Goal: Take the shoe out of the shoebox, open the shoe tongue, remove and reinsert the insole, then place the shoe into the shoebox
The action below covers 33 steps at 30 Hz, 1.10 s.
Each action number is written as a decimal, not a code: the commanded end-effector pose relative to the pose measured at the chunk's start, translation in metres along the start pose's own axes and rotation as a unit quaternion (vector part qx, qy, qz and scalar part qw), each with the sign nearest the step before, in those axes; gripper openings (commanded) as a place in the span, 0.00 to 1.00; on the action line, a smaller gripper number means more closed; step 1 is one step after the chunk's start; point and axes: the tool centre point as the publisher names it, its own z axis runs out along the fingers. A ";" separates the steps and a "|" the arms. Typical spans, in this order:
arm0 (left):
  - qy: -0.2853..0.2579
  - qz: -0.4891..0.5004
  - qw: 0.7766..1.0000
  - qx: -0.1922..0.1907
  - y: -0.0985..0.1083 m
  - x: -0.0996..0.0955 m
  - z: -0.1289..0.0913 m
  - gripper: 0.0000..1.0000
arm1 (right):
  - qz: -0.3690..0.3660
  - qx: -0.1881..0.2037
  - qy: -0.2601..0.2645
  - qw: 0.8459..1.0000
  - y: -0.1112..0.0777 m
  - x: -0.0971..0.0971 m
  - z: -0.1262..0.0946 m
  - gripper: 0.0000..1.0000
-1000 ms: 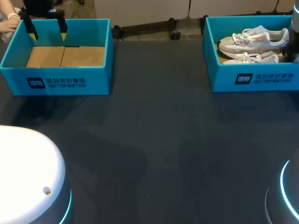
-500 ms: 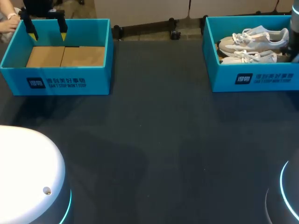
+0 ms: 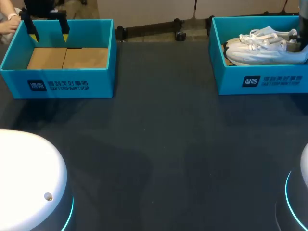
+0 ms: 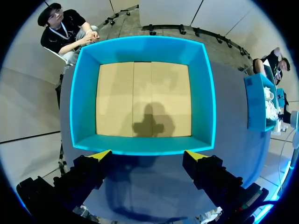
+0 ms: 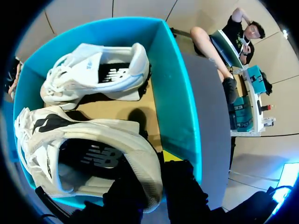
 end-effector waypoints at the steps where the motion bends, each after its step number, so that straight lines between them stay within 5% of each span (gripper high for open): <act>1: 0.000 0.000 1.000 0.000 0.000 0.000 0.000 1.00 | -0.005 -0.011 -0.014 1.000 -0.002 0.000 -0.032 0.00; 22: 0.000 0.000 1.000 0.000 0.000 0.000 0.000 1.00 | -0.022 -0.048 -0.032 0.998 0.013 -0.004 -0.129 0.00; 33: 0.000 0.000 1.000 0.000 0.000 0.000 0.000 1.00 | -0.035 -0.047 -0.037 0.998 -0.013 0.021 -0.164 0.00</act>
